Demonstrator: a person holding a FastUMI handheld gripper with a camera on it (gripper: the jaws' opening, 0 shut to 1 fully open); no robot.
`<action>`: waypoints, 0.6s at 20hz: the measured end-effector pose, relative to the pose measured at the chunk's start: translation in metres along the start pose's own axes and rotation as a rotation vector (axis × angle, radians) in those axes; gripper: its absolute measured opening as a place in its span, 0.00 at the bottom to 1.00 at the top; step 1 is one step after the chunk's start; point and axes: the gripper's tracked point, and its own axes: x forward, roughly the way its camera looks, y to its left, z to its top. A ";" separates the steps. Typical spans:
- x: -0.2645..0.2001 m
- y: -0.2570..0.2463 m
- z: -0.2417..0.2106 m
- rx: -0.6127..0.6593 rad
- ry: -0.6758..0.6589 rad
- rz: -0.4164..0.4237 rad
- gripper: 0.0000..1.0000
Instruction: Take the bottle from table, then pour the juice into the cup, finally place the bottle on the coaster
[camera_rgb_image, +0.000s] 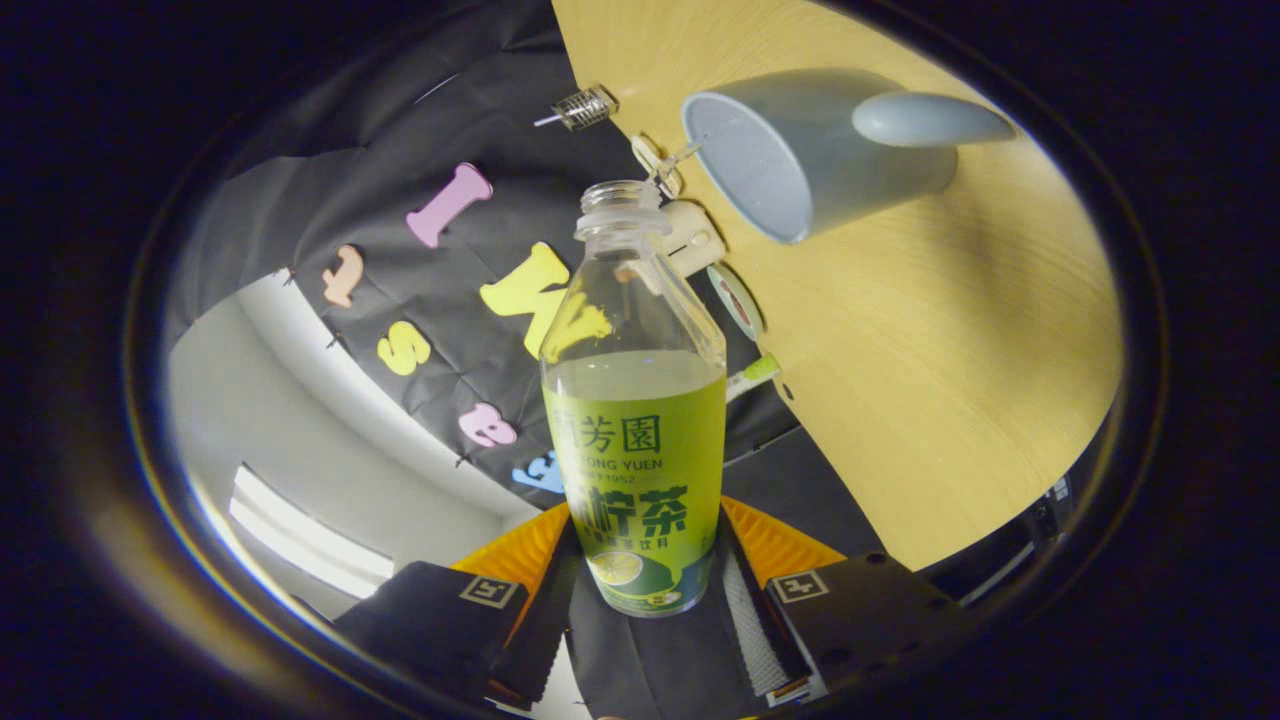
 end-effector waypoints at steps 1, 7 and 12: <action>0.001 -0.002 0.000 0.004 -0.001 -0.005 0.77; -0.002 0.001 -0.004 -0.008 -0.006 0.013 0.77; 0.001 0.006 0.002 -0.007 -0.010 0.034 0.76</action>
